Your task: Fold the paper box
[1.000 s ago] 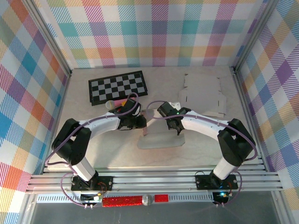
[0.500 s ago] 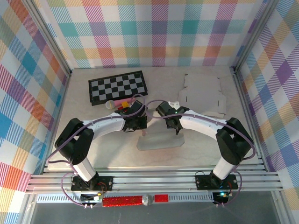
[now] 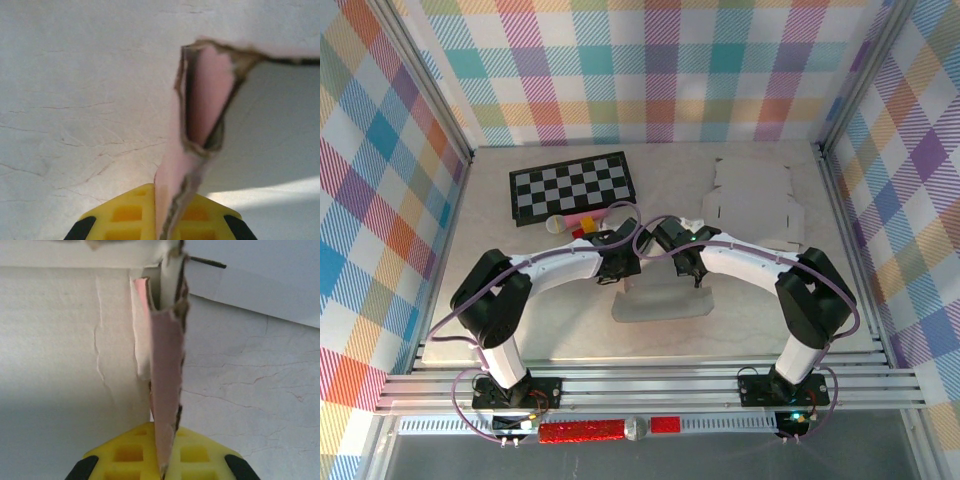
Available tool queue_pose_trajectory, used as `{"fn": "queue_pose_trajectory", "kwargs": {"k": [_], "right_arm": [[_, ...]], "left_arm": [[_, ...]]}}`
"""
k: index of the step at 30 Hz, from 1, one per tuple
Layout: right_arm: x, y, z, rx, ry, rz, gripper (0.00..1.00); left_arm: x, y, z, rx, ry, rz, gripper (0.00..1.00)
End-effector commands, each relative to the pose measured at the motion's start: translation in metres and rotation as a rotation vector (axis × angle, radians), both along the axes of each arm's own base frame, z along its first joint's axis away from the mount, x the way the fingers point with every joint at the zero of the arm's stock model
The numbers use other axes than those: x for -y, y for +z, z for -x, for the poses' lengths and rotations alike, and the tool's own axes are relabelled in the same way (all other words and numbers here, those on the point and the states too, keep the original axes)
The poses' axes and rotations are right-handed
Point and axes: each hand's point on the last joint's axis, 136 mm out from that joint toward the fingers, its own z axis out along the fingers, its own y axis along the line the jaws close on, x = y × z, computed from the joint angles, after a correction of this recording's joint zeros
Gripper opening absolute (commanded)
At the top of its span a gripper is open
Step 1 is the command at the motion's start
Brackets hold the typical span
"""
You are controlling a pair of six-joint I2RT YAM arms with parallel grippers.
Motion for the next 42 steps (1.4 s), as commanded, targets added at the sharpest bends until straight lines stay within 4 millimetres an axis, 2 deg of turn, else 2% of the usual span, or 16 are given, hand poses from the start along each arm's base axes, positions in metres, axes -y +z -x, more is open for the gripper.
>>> {"fn": "queue_pose_trajectory", "kwargs": {"k": [1,5,8,14,20,24,32,42], "right_arm": [[-0.004,0.001,0.0,-0.012,0.011,0.024,0.0],[-0.006,0.001,-0.001,-0.009,0.022,0.02,0.0],[-0.006,0.001,0.0,-0.008,0.026,0.018,0.0],[-0.006,0.0,0.0,-0.007,0.026,0.015,0.0],[-0.006,0.0,0.0,-0.009,0.024,0.015,0.0],[-0.005,-0.002,0.001,-0.015,0.017,0.018,0.0],[-0.007,-0.005,0.001,-0.027,0.015,0.009,0.0],[-0.008,-0.008,0.001,-0.039,0.018,0.013,0.0]], "left_arm": [[-0.019,-0.011,0.012,0.01,0.068,-0.17,0.0],[-0.007,-0.01,0.009,0.047,0.039,-0.089,0.0],[-0.001,-0.003,0.003,0.084,0.01,-0.025,0.13],[0.004,-0.002,0.0,0.071,-0.043,-0.05,0.22],[-0.002,-0.006,0.001,0.064,-0.053,-0.099,0.14],[-0.008,-0.011,0.002,0.048,-0.047,-0.157,0.0],[-0.02,-0.02,0.012,0.02,0.007,-0.258,0.0],[0.004,-0.006,0.006,0.069,-0.083,-0.194,0.0]]}}
